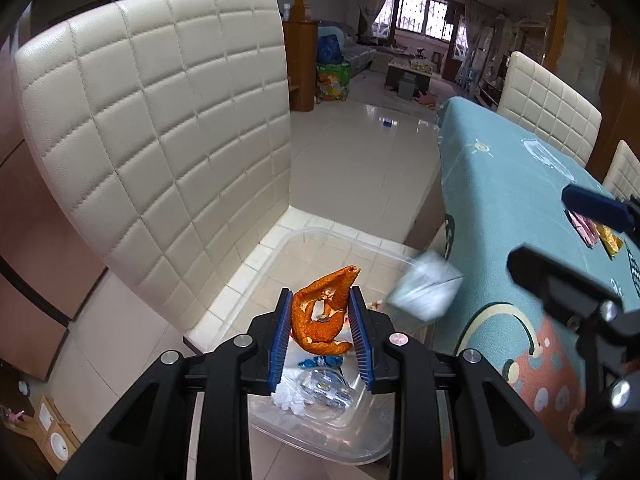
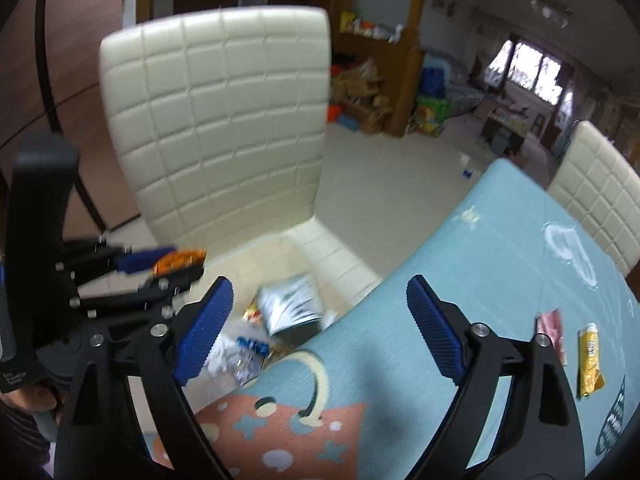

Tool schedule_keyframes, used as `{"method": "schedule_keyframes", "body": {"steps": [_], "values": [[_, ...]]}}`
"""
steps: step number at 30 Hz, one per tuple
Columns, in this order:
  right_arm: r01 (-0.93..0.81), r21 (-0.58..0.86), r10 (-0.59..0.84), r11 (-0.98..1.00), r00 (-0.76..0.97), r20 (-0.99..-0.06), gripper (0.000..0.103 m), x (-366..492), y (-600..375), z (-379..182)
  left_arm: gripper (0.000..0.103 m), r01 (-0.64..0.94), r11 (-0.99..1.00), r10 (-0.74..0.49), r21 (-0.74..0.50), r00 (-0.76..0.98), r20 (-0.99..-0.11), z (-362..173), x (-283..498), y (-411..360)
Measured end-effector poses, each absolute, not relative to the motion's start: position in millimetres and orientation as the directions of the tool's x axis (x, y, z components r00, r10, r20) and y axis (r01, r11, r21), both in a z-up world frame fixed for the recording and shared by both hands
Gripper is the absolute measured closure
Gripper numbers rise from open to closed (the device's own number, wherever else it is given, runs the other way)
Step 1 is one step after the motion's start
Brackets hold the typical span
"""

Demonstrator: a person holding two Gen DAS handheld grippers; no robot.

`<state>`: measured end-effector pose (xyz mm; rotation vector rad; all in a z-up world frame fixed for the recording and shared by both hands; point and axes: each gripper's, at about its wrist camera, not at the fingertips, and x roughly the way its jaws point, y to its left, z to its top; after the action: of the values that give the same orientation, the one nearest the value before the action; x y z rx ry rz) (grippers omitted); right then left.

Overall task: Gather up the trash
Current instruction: 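Open both tools over the bin to drop wrapper and carton, then move both tools back over the table toward the pink paper and yellow wrapper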

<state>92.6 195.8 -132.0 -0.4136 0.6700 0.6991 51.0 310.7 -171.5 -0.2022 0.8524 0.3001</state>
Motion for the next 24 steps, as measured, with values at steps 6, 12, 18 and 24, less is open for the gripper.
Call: {"method": "schedule_keyframes", "body": {"steps": [6, 12, 18, 24], "values": [[-0.696, -0.138, 0.437, 0.705, 0.579, -0.689, 0.015, 93.6, 192.7, -133.9, 0.073, -0.333, 0.943, 0.215, -0.008, 0.627, -0.749, -171.4, 52.0, 302.8], [-0.692, -0.123, 0.437, 0.711, 0.572, -0.694, 0.015, 94.4, 187.8, -133.5, 0.026, -0.325, 0.945, 0.186, -0.030, 0.612, -0.768, -172.0, 54.9, 302.4], [-0.688, -0.126, 0.434, 0.714, 0.577, -0.692, 0.015, 93.7, 184.2, -132.4, 0.022, -0.361, 0.931, 0.199, -0.055, 0.627, -0.753, -167.5, 49.5, 308.2], [-0.685, -0.129, 0.433, 0.717, 0.582, -0.688, 0.015, 90.8, 180.0, -127.9, 0.022, -0.357, 0.933, 0.209, -0.042, 0.635, -0.743, -161.2, 47.1, 304.2]]}}
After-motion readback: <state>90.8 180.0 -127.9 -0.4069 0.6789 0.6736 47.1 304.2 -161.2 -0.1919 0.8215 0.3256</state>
